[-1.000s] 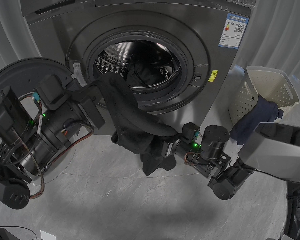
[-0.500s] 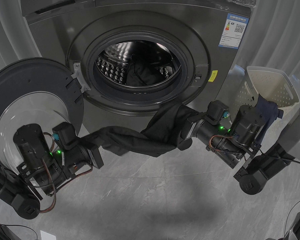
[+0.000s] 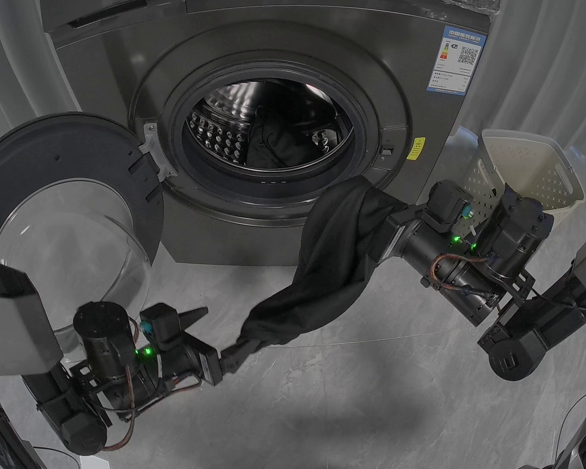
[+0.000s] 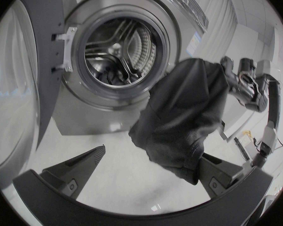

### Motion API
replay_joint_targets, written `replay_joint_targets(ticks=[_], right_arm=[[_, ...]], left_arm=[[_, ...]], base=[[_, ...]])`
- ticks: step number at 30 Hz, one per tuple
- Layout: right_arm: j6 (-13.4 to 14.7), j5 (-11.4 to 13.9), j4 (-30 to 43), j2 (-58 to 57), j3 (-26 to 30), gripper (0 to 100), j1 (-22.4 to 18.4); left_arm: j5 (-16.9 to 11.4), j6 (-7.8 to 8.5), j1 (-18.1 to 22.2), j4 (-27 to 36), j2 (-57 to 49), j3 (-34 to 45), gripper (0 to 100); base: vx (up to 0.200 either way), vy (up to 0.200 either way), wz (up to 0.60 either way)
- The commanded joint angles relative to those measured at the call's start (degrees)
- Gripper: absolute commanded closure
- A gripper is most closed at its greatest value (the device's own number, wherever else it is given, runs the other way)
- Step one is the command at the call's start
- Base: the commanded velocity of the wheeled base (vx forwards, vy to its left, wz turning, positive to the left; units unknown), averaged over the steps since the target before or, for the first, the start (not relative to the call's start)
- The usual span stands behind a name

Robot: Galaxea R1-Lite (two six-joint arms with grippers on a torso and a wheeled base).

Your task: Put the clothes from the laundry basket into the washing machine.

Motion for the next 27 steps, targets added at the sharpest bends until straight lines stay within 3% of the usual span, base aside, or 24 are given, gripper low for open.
replay_joint_targets(ticks=[1,9,11,14,27], right_arm=[[0.06,-0.05,-0.06,-0.46,-0.42,100,-0.16],[0.15,-0.05,0.38,-0.90,0.28,100,1.07],[0.15,-0.05,0.29,-0.90,0.37,100,0.98],[0.24,-0.05,0.20,-0.81,0.46,100,1.24],[0.41,-0.05,0.47,-0.99,3.27,100,5.64]], left_arm=[[-0.08,0.20,-2.82,-0.08,2.07,3.63,0],[-0.26,0.29,-8.01,-0.16,1.72,1.79,0],[-1.40,0.03,-9.06,-0.16,1.46,1.26,0],[-2.81,0.29,-9.94,-0.16,1.46,0.03,0],[-2.28,-0.76,-11.61,-0.08,6.29,-12.98,0]], base=[[0.000,0.000,0.00],[0.000,0.000,0.00],[0.000,0.000,0.00],[0.000,0.000,0.00],[0.000,0.000,0.00]])
